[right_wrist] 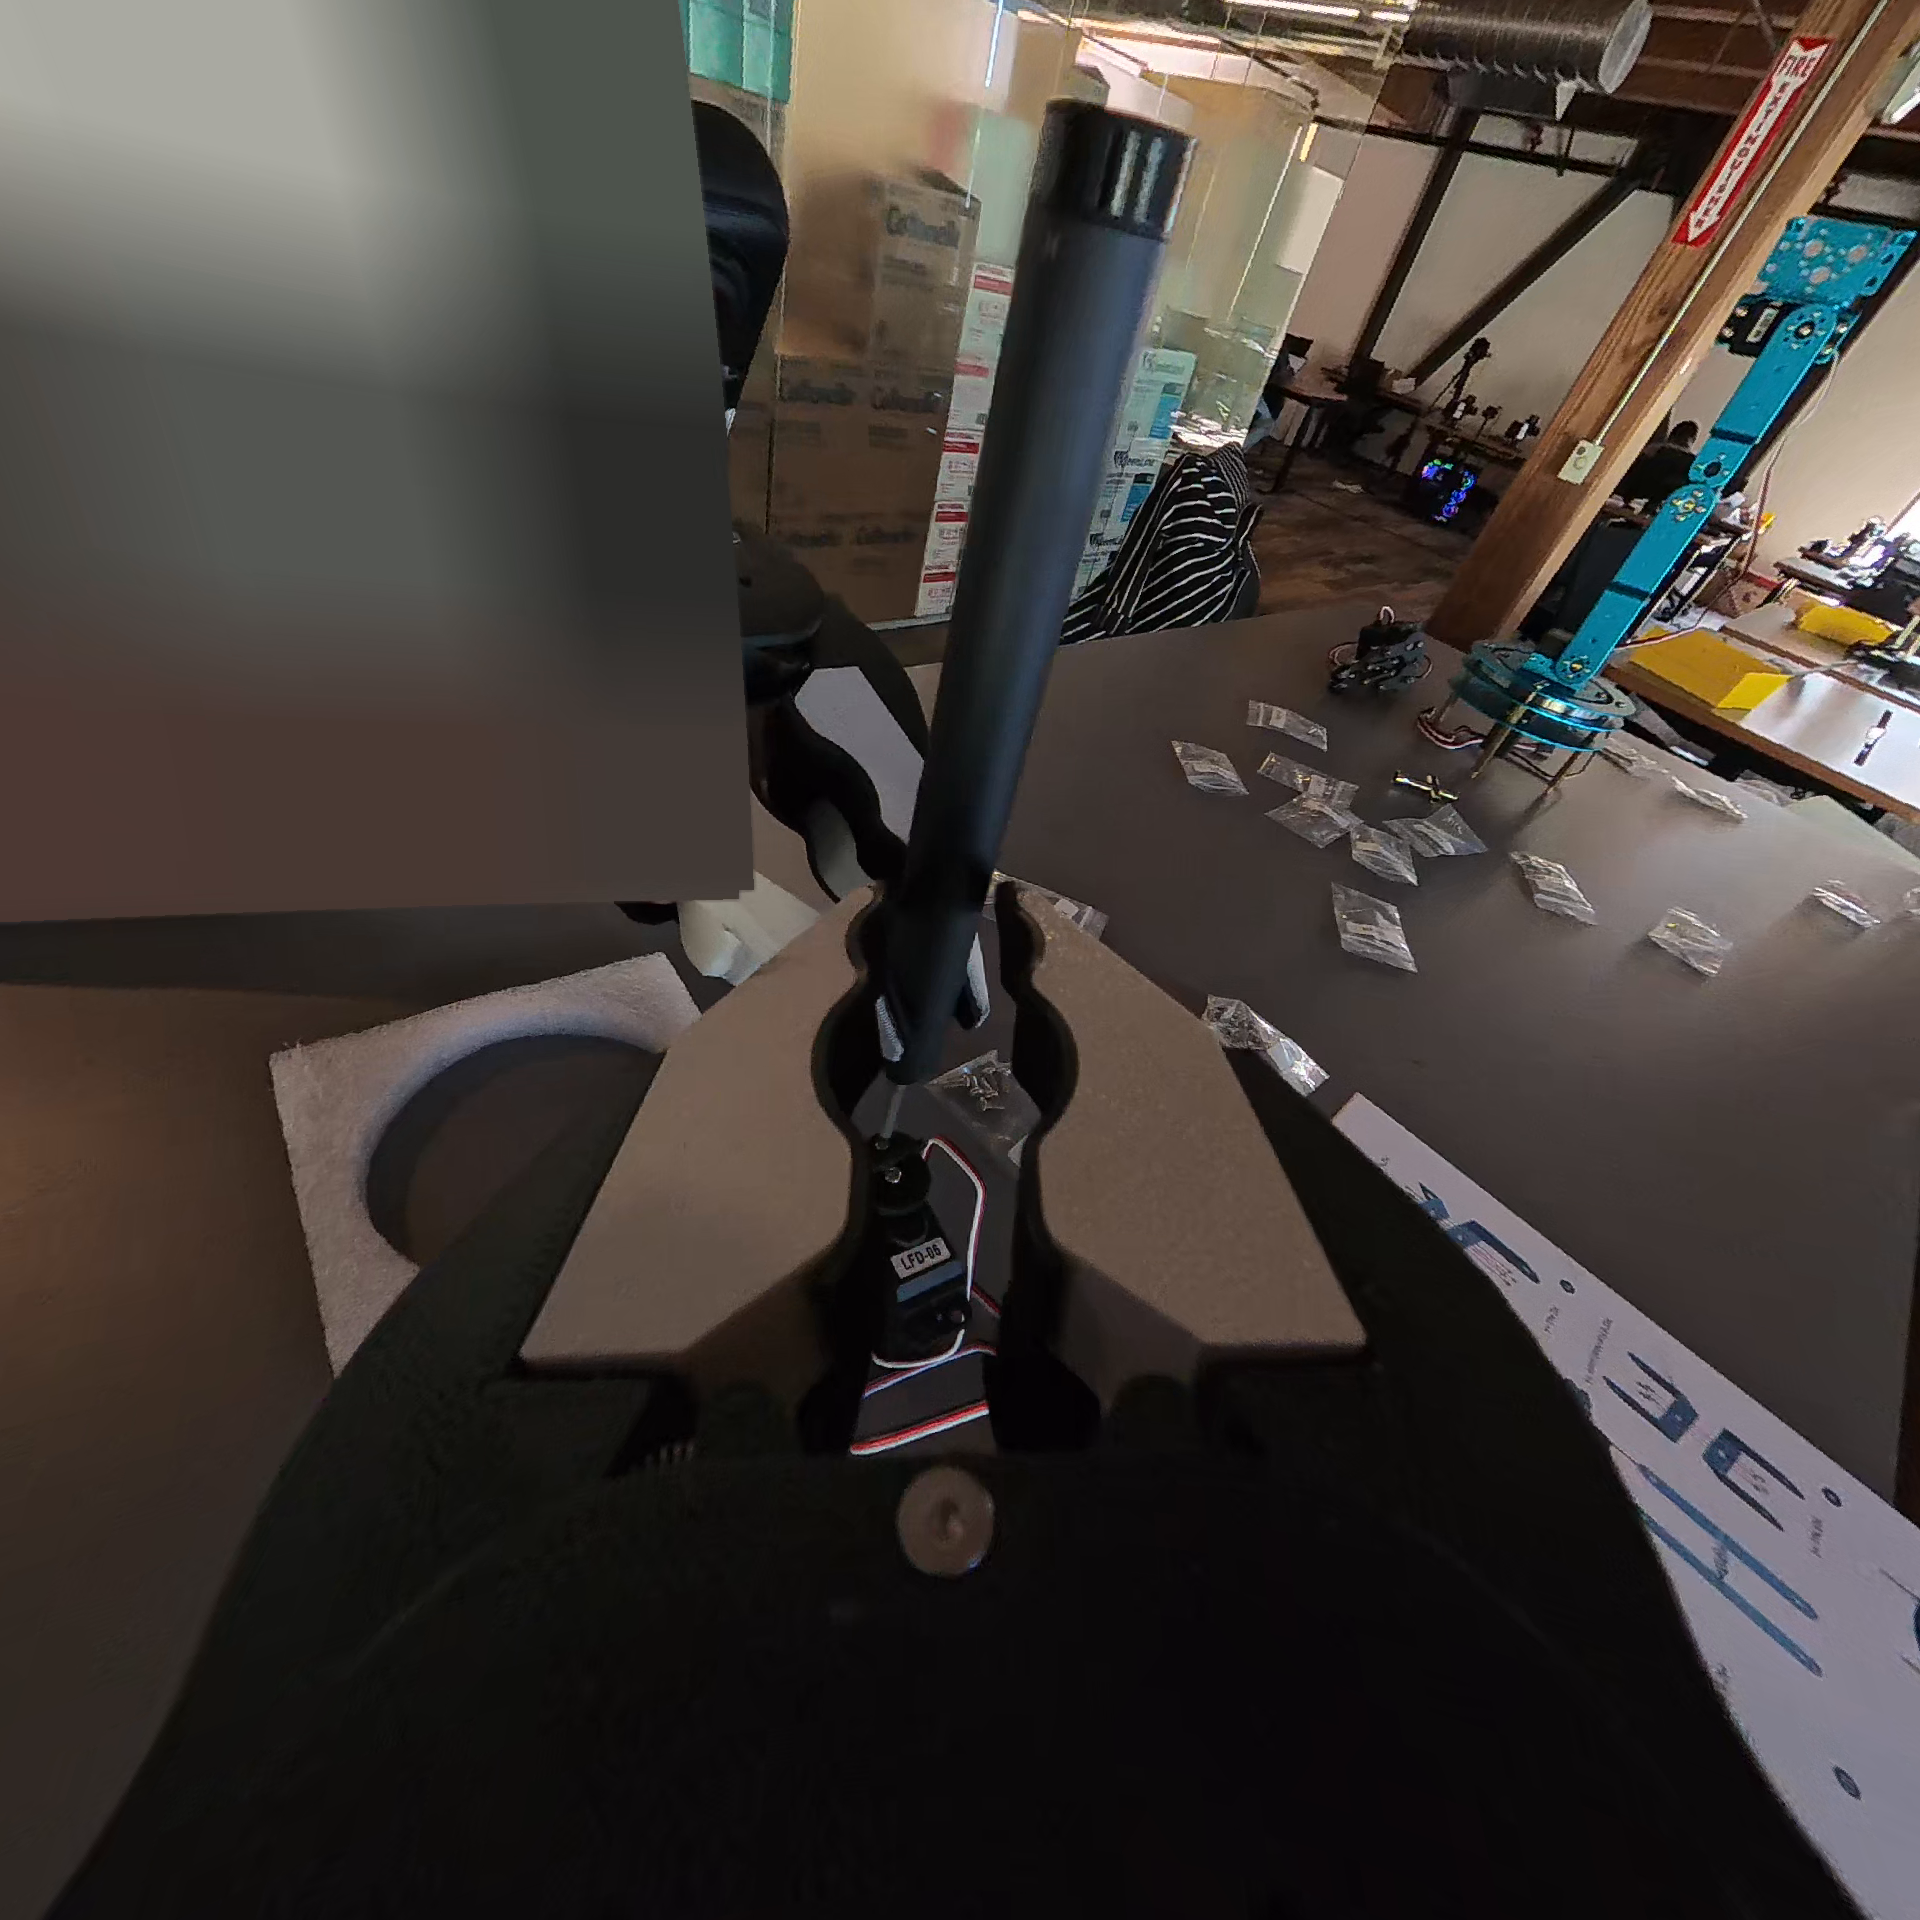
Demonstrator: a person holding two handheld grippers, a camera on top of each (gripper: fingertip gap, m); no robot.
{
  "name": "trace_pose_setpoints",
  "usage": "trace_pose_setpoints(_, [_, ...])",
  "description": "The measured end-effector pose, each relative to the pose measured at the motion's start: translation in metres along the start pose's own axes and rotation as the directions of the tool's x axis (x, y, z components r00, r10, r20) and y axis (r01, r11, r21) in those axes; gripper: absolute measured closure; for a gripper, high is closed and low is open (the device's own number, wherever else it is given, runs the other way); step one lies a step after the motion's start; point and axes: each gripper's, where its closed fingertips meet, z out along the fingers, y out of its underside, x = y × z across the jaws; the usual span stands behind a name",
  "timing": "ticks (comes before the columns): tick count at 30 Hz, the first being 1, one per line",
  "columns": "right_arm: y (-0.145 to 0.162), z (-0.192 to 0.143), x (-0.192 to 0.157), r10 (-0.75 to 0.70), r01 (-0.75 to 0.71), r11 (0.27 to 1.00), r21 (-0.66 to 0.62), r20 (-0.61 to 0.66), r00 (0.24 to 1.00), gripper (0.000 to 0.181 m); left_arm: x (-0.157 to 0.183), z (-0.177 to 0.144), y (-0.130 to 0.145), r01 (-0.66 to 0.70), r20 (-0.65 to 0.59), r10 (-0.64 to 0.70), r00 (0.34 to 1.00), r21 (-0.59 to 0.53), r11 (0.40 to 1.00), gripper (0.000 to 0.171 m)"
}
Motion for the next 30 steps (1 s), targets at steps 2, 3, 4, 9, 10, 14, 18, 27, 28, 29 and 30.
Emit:
trace_pose_setpoints(2, [0.000,0.001,-0.001,0.015,-0.015,1.000,0.005,0.007,1.000,0.164,0.001,0.000,0.000,-0.005,-0.001,0.005,1.000,-0.003,1.000,0.157])
trace_pose_setpoints(3, [0.000,0.002,-0.001,0.022,-0.022,1.000,0.004,0.010,1.000,0.164,0.001,0.001,0.000,-0.008,0.000,0.008,1.000,-0.004,1.000,0.157])
trace_pose_setpoints(4, [0.000,0.002,-0.001,0.022,-0.022,1.000,0.003,0.008,1.000,0.165,0.001,0.001,0.000,-0.009,0.001,0.009,1.000,-0.004,1.000,0.157])
trace_pose_setpoints(9, [0.000,0.003,-0.001,0.009,-0.009,1.000,0.003,-0.001,1.000,0.166,0.000,0.000,0.000,0.001,-0.003,-0.001,1.000,0.001,1.000,0.157])
trace_pose_setpoints(10, [0.000,0.003,-0.001,0.009,-0.009,1.000,0.003,-0.001,1.000,0.166,0.000,0.000,0.000,0.002,-0.004,-0.002,1.000,0.002,1.000,0.157])
trace_pose_setpoints(14, [0.000,0.003,-0.002,0.013,-0.013,1.000,0.002,0.006,1.000,0.166,0.001,0.000,0.000,0.004,-0.007,-0.004,1.000,0.002,1.000,0.157])
trace_pose_setpoints(18, [0.000,0.003,-0.001,0.013,-0.013,1.000,0.000,0.002,1.000,0.166,0.001,-0.009,0.006,0.034,-0.029,-0.035,0.999,-0.039,0.999,0.127])
trace_pose_setpoints(27, [0.000,0.004,-0.001,0.031,-0.032,0.999,0.008,0.017,0.999,0.166,0.000,-0.006,0.059,-0.024,0.002,0.025,1.000,-0.282,0.959,0.141])
trace_pose_setpoints(28, [0.000,0.004,-0.001,0.034,-0.034,0.999,0.008,0.019,0.999,0.166,0.000,-0.003,0.061,-0.029,0.011,0.034,0.999,-0.292,0.956,0.140])
trace_pose_setpoints(29, [0.000,0.004,-0.001,0.037,-0.037,0.999,0.009,0.022,0.999,0.166,0.000,-0.001,0.063,-0.031,0.017,0.037,0.999,-0.299,0.954,0.140])
trace_pose_setpoints(30, [0.000,0.004,-0.001,0.038,-0.038,0.999,0.009,0.022,0.999,0.166,-0.001,0.002,0.064,-0.030,0.028,0.041,0.999,-0.302,0.953,0.137])
